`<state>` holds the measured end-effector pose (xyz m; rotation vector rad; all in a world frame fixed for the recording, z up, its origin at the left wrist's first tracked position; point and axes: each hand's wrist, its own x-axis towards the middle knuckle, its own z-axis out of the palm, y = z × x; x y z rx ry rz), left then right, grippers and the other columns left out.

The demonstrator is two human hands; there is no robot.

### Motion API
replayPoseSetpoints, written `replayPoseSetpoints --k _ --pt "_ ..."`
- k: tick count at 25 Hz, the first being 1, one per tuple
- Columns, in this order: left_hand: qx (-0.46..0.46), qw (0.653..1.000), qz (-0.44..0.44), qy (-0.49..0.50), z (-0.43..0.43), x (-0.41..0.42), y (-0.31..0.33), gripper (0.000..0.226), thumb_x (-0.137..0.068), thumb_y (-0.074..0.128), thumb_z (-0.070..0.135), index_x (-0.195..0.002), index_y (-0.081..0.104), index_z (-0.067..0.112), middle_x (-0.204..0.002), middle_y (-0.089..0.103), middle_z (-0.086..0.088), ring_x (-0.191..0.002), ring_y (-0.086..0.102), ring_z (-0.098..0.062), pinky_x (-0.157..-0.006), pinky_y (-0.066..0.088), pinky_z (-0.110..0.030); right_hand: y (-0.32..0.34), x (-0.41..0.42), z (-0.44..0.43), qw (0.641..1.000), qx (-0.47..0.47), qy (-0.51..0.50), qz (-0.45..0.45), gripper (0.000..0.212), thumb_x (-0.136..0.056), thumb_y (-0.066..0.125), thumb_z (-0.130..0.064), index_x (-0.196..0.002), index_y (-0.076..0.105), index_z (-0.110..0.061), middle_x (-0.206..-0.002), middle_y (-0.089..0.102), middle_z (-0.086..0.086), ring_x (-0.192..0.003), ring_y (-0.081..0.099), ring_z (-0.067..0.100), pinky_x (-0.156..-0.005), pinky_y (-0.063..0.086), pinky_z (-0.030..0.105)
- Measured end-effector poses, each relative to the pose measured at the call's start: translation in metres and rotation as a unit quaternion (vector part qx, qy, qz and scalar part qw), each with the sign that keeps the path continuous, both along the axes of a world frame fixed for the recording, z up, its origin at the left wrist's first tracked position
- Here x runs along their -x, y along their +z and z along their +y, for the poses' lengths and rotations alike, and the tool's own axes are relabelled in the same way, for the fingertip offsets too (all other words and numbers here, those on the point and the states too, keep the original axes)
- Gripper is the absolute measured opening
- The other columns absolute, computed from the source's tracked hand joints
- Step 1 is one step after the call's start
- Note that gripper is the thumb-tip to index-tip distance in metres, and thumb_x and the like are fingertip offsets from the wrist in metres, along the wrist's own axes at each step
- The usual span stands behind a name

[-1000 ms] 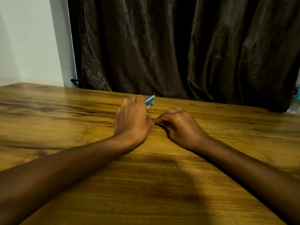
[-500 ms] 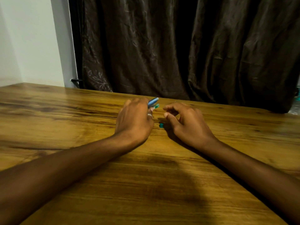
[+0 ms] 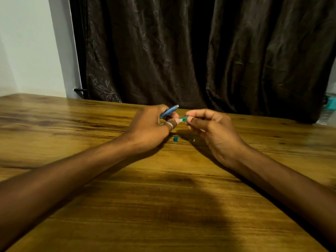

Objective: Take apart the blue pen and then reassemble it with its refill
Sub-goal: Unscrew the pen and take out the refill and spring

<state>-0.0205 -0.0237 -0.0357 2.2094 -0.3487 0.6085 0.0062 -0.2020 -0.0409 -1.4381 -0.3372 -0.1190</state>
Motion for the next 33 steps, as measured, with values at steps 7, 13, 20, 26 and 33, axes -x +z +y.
replayPoseSetpoints --k 7,13,20,26,33 --pt "0.004 0.999 0.025 -0.025 0.004 -0.001 -0.001 0.01 -0.095 0.064 0.028 -0.104 0.07 0.027 -0.081 0.064 0.014 -0.07 0.06 0.009 -0.059 0.041 -0.008 0.001 0.004 -0.002 0.998 -0.017 0.042 0.05 0.022 -0.089 0.062 0.008 -0.11 0.068 0.005 -0.099 0.074 0.019 -0.084 0.074 0.017 -0.082 0.06 0.025" --pt "0.064 0.998 0.0 0.004 0.004 0.0 0.002 0.021 -0.091 0.069 0.028 -0.112 0.063 0.028 -0.097 0.067 0.008 -0.089 0.065 -0.003 -0.071 0.052 -0.014 -0.002 0.007 0.004 0.987 -0.067 0.087 0.121 0.015 -0.089 0.06 0.011 -0.101 0.067 0.004 -0.088 0.073 0.017 -0.077 0.074 0.018 -0.075 0.061 0.023" --pt "0.1 0.995 -0.001 0.013 0.004 0.001 0.003 0.041 -0.09 0.071 0.03 -0.127 0.056 0.025 -0.103 0.066 0.001 -0.096 0.066 -0.013 -0.081 0.055 -0.026 -0.002 0.012 0.007 0.982 -0.074 0.112 0.135 0.017 -0.09 0.058 0.012 -0.105 0.066 0.007 -0.088 0.074 0.017 -0.078 0.076 0.018 -0.074 0.062 0.023" --pt "0.101 0.995 0.009 0.014 0.004 0.001 0.004 0.038 -0.09 0.071 0.03 -0.125 0.057 0.025 -0.097 0.065 0.003 -0.092 0.067 -0.013 -0.08 0.057 -0.031 -0.003 0.012 0.009 0.986 -0.057 0.088 0.126 0.015 -0.09 0.059 0.011 -0.101 0.067 0.005 -0.084 0.073 0.016 -0.075 0.074 0.018 -0.078 0.061 0.025" --pt "0.099 0.994 0.04 0.003 0.004 0.001 0.005 0.033 -0.086 0.075 0.03 -0.114 0.06 0.026 -0.099 0.067 0.006 -0.09 0.066 -0.008 -0.071 0.053 -0.021 -0.001 0.011 0.009 0.993 -0.023 0.047 0.106 0.015 -0.089 0.06 0.009 -0.095 0.069 -0.002 -0.079 0.072 0.01 -0.071 0.068 0.013 -0.066 0.058 0.021"
